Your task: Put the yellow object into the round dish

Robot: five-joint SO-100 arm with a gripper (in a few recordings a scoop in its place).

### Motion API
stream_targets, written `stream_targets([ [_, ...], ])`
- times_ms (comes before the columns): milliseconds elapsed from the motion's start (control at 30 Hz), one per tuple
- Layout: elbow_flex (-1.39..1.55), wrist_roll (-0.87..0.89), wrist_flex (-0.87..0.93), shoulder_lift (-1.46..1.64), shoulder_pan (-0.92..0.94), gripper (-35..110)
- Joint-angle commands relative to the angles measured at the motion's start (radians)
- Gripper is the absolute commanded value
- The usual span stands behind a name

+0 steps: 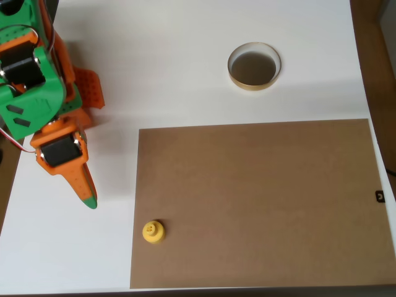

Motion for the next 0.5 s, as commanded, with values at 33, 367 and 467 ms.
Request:
stream_targets([
  [33, -0.008, -0.006, -0.012, 0.018, 0.018, 2],
  [367, -0.008, -0.008, -0.011, 0.018, 0.018, 1],
  [467, -0.008, -0.006, -0.011, 0.018, 0.020, 1],
])
